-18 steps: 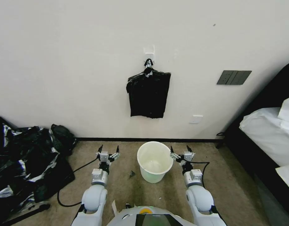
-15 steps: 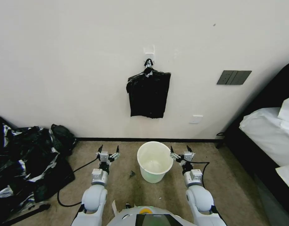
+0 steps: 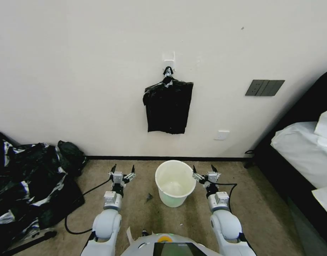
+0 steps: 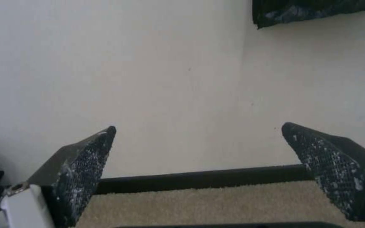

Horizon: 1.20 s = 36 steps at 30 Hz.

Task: Place a trash bag onto the trash bin.

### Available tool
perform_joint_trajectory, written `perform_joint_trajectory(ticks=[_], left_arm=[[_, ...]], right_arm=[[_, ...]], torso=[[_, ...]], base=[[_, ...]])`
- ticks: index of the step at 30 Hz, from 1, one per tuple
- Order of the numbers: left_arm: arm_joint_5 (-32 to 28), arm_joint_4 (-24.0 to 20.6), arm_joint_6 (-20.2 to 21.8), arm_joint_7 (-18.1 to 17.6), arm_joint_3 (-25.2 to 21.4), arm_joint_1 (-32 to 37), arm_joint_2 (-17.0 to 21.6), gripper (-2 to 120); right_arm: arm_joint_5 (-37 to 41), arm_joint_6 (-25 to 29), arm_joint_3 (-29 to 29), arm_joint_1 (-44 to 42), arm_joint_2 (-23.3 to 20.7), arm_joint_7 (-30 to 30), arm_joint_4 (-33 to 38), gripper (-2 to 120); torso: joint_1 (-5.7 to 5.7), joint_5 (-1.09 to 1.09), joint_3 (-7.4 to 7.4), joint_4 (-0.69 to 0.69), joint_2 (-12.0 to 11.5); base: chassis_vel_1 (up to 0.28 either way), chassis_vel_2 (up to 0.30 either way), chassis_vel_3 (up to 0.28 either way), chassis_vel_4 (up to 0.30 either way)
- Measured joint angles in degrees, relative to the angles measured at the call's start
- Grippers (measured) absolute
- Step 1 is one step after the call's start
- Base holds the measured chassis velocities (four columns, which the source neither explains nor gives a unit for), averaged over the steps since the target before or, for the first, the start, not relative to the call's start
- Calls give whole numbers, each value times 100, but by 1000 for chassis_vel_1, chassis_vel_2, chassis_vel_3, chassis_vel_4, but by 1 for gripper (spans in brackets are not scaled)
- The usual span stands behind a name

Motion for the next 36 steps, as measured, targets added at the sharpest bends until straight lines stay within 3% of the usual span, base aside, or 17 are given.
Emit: perform_joint_trajectory(ticks=[24, 27, 28, 31, 36], left_arm=[[-15, -35, 0, 0, -16, 18, 20, 100], [-286, -621, 74, -17, -246, 276, 309, 100], [-286, -621, 74, -17, -246, 276, 309, 100], [-617, -1325, 184, -43, -528, 588, 660, 100], [-873, -1873, 268, -65, -747, 831, 932, 100]], right_arm=[[7, -5, 9, -12, 4, 0, 34, 100], [202, -114, 186, -192, 154, -64, 611, 100], [202, -114, 186, -192, 154, -64, 611, 100], [433, -249, 396, -404, 326, -154, 1282, 100], [626, -360, 566, -578, 469, -224, 1841, 100]], torso=[[0, 0, 0, 0, 0], [0, 0, 0, 1, 0], [0, 0, 0, 1, 0], [0, -1, 0, 0, 0], [0, -1, 0, 1, 0]], base=[[0, 0, 0, 0], [0, 0, 0, 0], [0, 0, 0, 0], [0, 0, 0, 0], [0, 0, 0, 0]])
